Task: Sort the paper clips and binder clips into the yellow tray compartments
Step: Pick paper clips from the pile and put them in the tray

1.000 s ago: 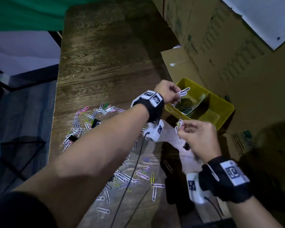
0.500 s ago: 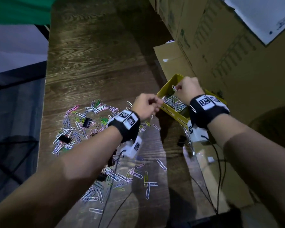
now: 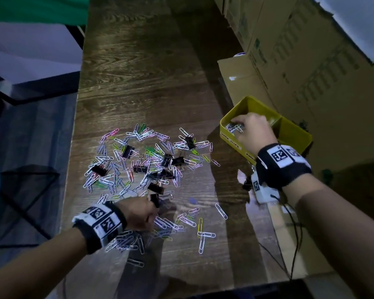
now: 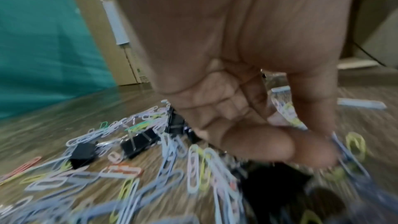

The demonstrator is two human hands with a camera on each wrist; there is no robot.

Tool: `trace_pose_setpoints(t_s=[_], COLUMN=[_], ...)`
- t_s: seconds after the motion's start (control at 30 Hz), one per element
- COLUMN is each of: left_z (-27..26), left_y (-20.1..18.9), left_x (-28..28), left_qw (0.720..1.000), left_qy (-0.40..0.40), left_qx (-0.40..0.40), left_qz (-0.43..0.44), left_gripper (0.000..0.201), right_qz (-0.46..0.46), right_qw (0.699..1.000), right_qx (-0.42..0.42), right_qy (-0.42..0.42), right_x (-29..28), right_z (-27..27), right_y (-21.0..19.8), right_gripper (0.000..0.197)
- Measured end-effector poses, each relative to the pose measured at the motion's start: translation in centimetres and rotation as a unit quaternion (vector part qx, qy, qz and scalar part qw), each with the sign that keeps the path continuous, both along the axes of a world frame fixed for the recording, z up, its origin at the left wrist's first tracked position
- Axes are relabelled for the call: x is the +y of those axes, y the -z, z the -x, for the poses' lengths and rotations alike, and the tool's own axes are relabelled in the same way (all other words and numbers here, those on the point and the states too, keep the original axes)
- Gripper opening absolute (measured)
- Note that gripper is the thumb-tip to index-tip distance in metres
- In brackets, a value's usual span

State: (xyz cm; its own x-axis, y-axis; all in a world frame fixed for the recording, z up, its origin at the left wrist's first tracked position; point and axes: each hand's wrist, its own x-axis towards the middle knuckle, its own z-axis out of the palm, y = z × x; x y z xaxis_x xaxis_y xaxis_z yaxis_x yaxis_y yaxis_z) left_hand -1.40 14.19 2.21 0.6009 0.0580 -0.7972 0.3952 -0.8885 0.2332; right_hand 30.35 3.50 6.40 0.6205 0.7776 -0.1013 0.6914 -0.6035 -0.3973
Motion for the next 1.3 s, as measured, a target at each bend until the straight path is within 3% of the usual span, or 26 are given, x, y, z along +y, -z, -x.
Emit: trace_pose_setpoints(t_s=[0.1, 0.17, 0.23, 0.3, 0.4, 0.57, 0.63, 0.9, 1.07, 1.2, 1.3], left_z=[1.8, 2.3, 2.8, 3.1, 4.4, 7.7, 7.7, 2.2, 2.8, 3.5, 2.2], left_y=[1.2, 1.6, 1.8, 1.2, -0.4, -0.3, 0.2, 1.2, 2.1, 3.1, 3.7], left_x=[0.9, 2.1, 2.7, 2.4, -0.2, -4.1, -5.1, -6.8, -5.8, -6.5, -7.4], left_qw=[0.999, 0.995, 0.987, 0.979, 0.989, 0.987, 0.988, 0.997, 0.975, 0.98, 0.977], left_qy=[0.021, 0.024, 0.025, 0.026, 0.035, 0.105, 0.089, 0.028, -0.06, -0.079, -0.078], left_qx=[-0.028, -0.083, -0.135, -0.186, -0.136, 0.095, 0.114, -0.061, -0.207, -0.17, -0.194], left_qz=[-0.029, -0.051, -0.08, -0.082, -0.039, -0.073, -0.052, -0.023, -0.061, -0.074, -0.047], left_gripper=[0.01, 0.015, 0.018, 0.017, 0.018, 0.033, 0.033, 0.018, 0.018, 0.046, 0.046], right_qz=[-0.069, -0.054, 0.04, 0.176, 0.296, 0.263, 0.237, 0.165, 0.168, 0.198, 0.16], right_qw=[0.996, 0.992, 0.981, 0.949, 0.909, 0.911, 0.914, 0.932, 0.937, 0.93, 0.945], right_qx=[0.023, 0.081, 0.145, 0.205, 0.203, 0.223, 0.236, 0.204, 0.242, 0.222, 0.191], right_qy=[-0.045, -0.078, -0.121, -0.162, -0.21, -0.225, -0.228, -0.249, -0.188, -0.218, -0.209], right_x=[-1.3, -2.5, -3.9, -5.3, -7.2, -7.8, -7.6, -8.2, -9.7, -10.2, -9.0], right_z=[2.8, 5.2, 7.4, 9.3, 11.8, 15.6, 16.7, 18.5, 17.5, 18.3, 18.7], right_y=[0.4, 1.3, 2.8, 4.2, 6.1, 7.2, 7.5, 8.4, 8.3, 9.0, 8.8], right_gripper=[0.024, 0.016, 0.006, 0.013, 0.025, 0.036, 0.036, 0.034, 0.044, 0.031, 0.019])
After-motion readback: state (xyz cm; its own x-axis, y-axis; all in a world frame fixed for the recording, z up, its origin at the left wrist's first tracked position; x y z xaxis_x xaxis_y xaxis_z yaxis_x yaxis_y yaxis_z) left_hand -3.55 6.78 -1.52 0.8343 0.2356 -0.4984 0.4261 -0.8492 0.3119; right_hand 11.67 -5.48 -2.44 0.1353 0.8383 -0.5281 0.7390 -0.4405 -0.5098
